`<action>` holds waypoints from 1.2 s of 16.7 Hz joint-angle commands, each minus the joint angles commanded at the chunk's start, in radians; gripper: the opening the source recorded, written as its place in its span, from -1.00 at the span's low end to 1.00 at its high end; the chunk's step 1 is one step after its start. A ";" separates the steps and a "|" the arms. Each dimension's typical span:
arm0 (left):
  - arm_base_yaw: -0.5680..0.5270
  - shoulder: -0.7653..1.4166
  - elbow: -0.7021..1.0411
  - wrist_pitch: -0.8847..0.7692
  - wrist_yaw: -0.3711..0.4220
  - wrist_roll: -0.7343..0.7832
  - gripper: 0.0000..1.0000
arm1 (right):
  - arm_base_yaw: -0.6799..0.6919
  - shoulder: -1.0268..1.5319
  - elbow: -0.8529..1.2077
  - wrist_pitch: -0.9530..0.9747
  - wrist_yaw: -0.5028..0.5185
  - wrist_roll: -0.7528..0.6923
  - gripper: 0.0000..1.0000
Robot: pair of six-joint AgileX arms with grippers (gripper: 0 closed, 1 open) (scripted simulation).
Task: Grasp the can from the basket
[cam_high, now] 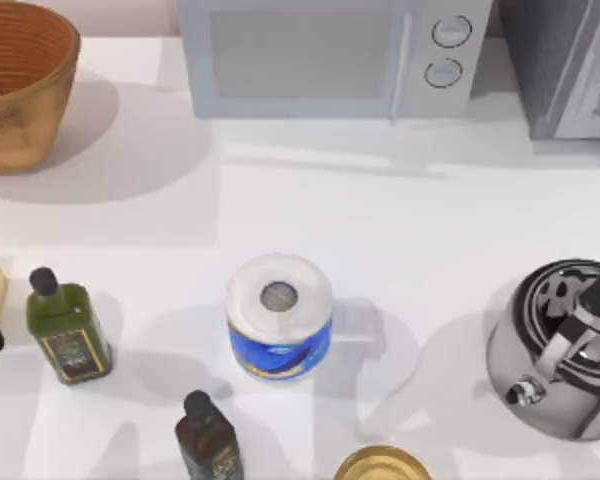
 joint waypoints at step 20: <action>0.103 1.884 1.780 -0.849 0.113 0.145 1.00 | 0.000 0.000 0.000 0.000 0.000 0.000 1.00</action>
